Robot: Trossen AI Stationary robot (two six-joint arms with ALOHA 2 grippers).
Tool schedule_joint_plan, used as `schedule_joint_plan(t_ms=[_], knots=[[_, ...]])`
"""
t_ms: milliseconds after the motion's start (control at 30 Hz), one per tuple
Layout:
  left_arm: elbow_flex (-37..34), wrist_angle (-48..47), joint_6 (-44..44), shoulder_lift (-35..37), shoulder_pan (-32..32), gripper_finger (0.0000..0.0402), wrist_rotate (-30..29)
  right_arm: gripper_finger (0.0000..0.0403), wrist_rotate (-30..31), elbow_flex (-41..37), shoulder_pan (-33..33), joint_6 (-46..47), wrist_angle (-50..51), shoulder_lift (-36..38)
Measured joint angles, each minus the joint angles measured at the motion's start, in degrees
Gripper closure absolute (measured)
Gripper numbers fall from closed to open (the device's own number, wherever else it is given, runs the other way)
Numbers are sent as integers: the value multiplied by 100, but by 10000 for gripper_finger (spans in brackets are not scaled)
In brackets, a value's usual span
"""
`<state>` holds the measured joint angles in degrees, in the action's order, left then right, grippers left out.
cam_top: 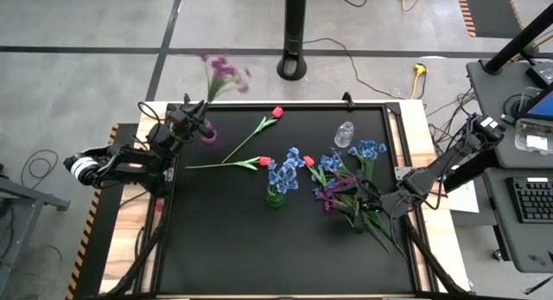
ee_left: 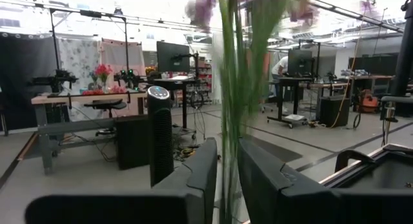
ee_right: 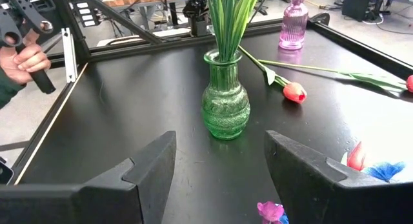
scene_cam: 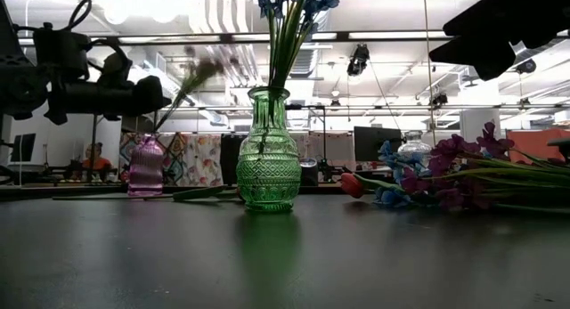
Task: Sort flowers into vase by color
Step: Put the top left purple flower into the purple crystal vase
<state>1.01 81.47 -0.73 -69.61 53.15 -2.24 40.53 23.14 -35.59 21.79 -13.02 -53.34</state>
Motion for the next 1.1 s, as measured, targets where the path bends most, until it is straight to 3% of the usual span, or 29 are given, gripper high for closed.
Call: schedule_joint_plan(t_ms=[467, 1100], knots=[[-6, 7, 274, 34, 0, 348, -9, 177, -1, 0, 0, 17, 0, 0], [-51, 164, 385, 38, -9, 277, 176, 177, -1, 0, -1, 16, 0, 0]])
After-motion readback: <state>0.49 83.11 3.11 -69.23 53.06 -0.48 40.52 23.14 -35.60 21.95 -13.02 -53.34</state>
